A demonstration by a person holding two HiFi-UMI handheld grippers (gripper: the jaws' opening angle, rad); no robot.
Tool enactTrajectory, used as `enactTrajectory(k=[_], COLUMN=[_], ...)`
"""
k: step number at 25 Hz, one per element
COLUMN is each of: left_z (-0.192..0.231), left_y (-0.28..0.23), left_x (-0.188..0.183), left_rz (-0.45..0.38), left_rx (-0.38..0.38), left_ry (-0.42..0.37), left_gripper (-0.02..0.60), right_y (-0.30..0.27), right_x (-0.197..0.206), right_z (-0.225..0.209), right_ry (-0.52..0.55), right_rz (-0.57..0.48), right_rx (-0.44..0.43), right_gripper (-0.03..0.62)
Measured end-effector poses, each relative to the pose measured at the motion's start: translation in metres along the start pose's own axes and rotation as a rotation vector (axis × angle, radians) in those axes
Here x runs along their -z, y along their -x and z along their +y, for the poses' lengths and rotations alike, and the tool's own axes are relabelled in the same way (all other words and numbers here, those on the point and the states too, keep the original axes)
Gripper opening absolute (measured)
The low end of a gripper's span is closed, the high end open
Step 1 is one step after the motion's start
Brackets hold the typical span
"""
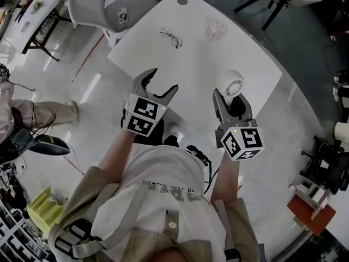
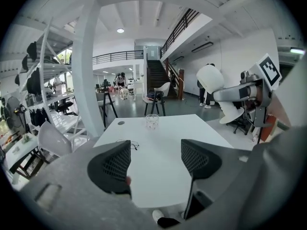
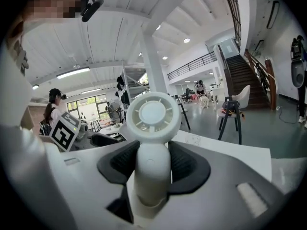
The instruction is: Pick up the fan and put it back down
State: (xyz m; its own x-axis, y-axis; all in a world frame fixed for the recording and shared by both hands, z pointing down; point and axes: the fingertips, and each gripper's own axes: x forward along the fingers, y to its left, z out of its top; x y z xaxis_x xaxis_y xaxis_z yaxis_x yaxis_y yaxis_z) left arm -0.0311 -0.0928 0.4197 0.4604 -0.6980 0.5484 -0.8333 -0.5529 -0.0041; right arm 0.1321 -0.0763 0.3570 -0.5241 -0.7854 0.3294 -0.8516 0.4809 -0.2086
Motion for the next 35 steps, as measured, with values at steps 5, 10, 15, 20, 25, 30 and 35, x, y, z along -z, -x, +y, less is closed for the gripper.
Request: enactTrajectory(k=[5,10,15,20,25,30,35], left_z=[0.019,0.031,0.037,0.038,0.039,0.037,0.028], left_y=[-0.014,-0.034,-0.052,-0.064,-0.077,-0.094,-0.112], left_x=[-0.013,-0.013,-0.016,-0.009,-0.003,0.000,-0.003], left_rz=[0.004,0.031,0.038,0.057,0.086,0.116,0.122], left_rx=[0.028,0.073,0.117,0.152,0.188,0.241,0.309], left_ry=[-0.043,-0.124,-0.161,-0.141,-0.156,-0.168,-0.226], left_gripper=[0.341,0.341,0.341,0.341,0.341,0.341,0.341], right_y=[-0.025,-0.049,-0.066,-0.076,-0.090,-0.105,-0.121], right_x=[0.004,0.013,0.020,0.031,0.046,0.063,0.084], right_z=[-0.005,-0.009,-0.016,-0.024,-0.028,-0.030,-0.033], right_ry=[0.026,0.058,0.062,0.040,0.041,0.031,0.037], right_rz=[0.051,0.130,0.180,0.218,0.278,0.337,0.401], right_rx=[0.002,-0.015,-0.009,0.017,0.021,0.020,0.001], right_gripper=[0.184,0.184,0.184,0.184,0.184,0.184,0.184])
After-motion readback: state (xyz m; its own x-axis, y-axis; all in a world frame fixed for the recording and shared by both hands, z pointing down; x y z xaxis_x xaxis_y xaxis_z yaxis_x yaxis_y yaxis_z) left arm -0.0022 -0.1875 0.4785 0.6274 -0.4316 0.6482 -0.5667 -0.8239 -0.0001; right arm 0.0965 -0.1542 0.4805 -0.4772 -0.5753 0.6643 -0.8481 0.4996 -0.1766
